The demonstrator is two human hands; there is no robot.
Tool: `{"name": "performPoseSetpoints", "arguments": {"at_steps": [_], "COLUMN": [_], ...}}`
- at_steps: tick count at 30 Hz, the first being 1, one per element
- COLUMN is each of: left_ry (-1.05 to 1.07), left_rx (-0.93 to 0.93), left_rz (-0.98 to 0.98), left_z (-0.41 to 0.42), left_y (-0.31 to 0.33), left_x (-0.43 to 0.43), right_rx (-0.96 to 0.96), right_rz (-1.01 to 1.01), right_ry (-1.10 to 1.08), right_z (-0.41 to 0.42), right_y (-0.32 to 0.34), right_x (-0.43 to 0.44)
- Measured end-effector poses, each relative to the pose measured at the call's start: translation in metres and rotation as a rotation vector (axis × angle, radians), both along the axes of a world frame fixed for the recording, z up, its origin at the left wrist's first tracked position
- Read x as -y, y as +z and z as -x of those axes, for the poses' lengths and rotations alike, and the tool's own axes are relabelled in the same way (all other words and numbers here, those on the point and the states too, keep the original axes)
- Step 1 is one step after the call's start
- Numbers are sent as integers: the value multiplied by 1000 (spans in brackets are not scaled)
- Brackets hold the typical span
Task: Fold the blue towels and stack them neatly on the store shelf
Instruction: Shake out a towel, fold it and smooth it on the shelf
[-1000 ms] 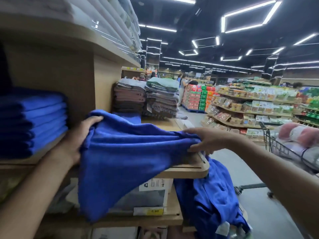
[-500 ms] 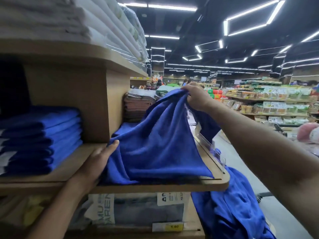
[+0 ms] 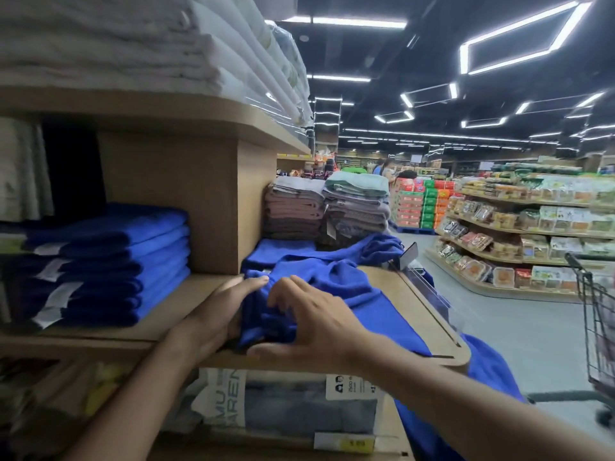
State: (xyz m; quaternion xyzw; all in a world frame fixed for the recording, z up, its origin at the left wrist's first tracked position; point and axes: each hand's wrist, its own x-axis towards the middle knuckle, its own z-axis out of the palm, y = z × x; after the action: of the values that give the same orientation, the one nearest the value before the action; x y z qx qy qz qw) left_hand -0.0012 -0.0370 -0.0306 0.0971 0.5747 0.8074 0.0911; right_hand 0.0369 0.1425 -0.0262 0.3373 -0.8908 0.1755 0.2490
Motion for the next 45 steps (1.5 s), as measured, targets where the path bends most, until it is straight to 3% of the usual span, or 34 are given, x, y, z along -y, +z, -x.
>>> {"name": "performPoseSetpoints", "arguments": {"at_steps": [2, 4, 6, 9, 11, 13, 16, 21, 25, 28, 33, 37, 38, 39, 41, 43, 45], "left_ry": [-103, -117, 66, 355, 397, 373, 277, 230, 169, 226, 423, 565, 574, 578, 562, 487, 351], "left_rx": [113, 93, -68, -414, -588, -706, -821, -863, -792, -755, -679, -572, -556, -555, -536, -583, -777], "left_rz": [203, 542, 801, 800, 876, 1086, 1287, 1639, 1844, 1722, 1031, 800, 850, 1023, 1532, 1899, 1962], "left_z": [-8, -8, 1, 37, 67, 99, 138, 190, 216, 224, 210, 182, 175, 169, 160, 154, 155], "left_y": [9, 17, 26, 41, 51, 58, 63, 60, 49, 49, 96, 135, 138, 139, 131, 115, 98], "left_x": [4, 10, 11, -1, -20, -47, -94, -139, -144, -141, -132, -94, -80, -65, -43, -35, -39], "right_rx": [16, 109, 204, 314, 432, 577, 663, 629, 603, 606, 609, 647, 655, 657, 645, 646, 642], "right_rz": [28, 142, 268, 520, 755, 889, 856, 716, 653, 630, 613, 652, 657, 660, 667, 669, 656], "right_ry": [-21, 68, 106, 97, 79, 83, 119, 113, 103, 104, 90, 118, 130, 136, 129, 124, 110], "right_z": [-2, -1, 0, 3, 6, 9, 13, 12, 16, 16, 15, 14, 14, 14, 13, 13, 12], "right_y": [-10, -15, -16, -13, -10, -10, -15, -18, -19, -20, -20, -20, -20, -20, -19, -19, -19], "right_x": [0, -13, -32, -59, -71, -75, -77, -73, -72, -73, -72, -71, -70, -70, -70, -69, -69]}}
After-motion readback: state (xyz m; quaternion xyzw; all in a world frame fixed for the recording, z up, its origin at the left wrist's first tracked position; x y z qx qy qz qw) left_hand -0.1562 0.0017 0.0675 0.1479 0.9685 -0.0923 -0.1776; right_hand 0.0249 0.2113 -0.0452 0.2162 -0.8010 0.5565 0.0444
